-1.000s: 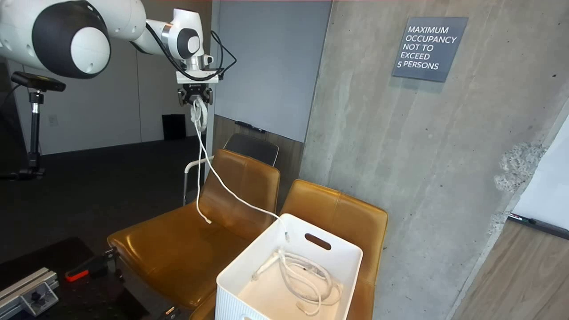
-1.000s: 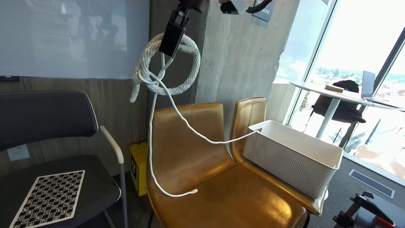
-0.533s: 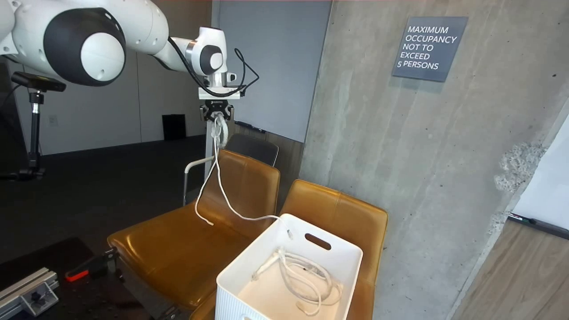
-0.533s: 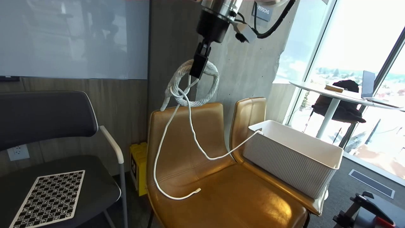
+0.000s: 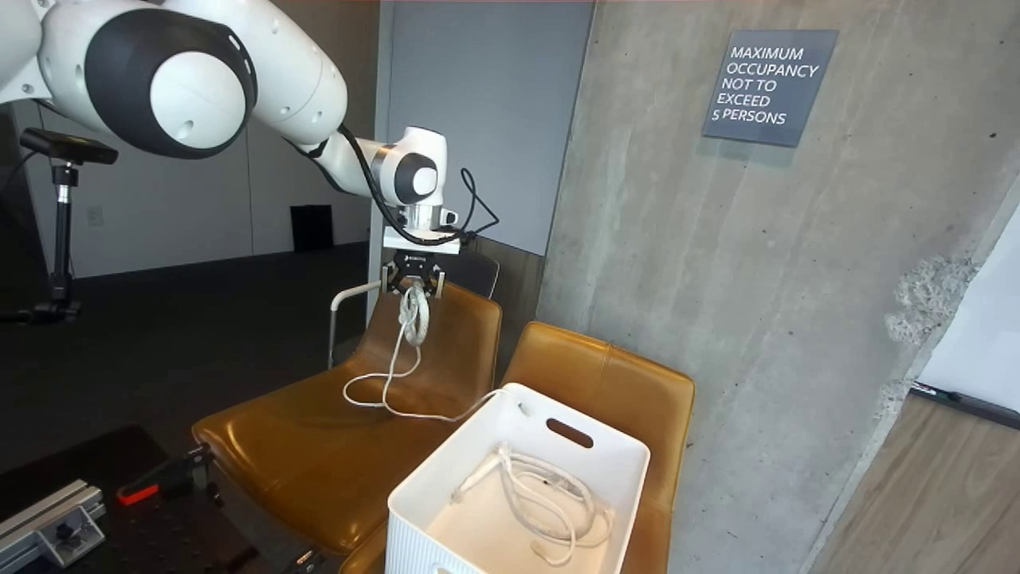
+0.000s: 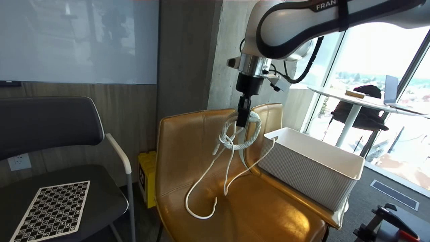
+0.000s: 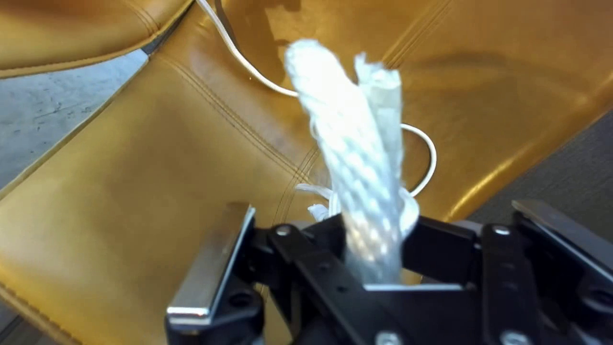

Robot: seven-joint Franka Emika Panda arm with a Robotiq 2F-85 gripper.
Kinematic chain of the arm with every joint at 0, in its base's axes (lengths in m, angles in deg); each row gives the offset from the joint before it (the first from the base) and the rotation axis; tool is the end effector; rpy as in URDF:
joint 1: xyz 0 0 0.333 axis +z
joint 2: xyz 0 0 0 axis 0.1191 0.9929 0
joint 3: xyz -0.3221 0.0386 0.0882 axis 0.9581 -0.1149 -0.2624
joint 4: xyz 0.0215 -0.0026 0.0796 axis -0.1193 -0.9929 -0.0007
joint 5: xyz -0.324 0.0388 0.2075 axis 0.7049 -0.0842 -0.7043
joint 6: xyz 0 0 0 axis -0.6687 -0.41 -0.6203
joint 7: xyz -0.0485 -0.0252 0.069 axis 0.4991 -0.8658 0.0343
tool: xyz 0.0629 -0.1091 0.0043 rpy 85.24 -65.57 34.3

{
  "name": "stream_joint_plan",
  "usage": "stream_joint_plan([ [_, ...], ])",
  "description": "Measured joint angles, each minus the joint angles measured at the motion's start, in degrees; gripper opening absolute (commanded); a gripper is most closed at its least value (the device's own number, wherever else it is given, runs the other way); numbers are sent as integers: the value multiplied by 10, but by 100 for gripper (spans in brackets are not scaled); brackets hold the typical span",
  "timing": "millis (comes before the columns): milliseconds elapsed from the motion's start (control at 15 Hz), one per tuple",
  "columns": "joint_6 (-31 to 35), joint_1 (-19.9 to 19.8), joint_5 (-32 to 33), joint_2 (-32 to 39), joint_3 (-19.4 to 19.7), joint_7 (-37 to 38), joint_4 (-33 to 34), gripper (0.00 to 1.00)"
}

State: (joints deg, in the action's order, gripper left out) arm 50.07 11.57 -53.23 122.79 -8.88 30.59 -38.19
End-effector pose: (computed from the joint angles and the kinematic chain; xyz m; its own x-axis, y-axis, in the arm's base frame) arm 0.7587 0.1385 0.2863 0.6938 0.7201 0.0151 0.7199 -0.6939 0.0160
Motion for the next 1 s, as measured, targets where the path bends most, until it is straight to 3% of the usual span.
stream_joint_plan([
  [600, 38, -1, -11, -15, -22, 1, -137, 2],
  [667, 42, -1, -13, -20, -24, 1, -154, 27],
  [800, 44, -1, -15, -31, -25, 1, -187, 31],
  [1000, 44, -6, -15, -44, -25, 0, -218, 54],
])
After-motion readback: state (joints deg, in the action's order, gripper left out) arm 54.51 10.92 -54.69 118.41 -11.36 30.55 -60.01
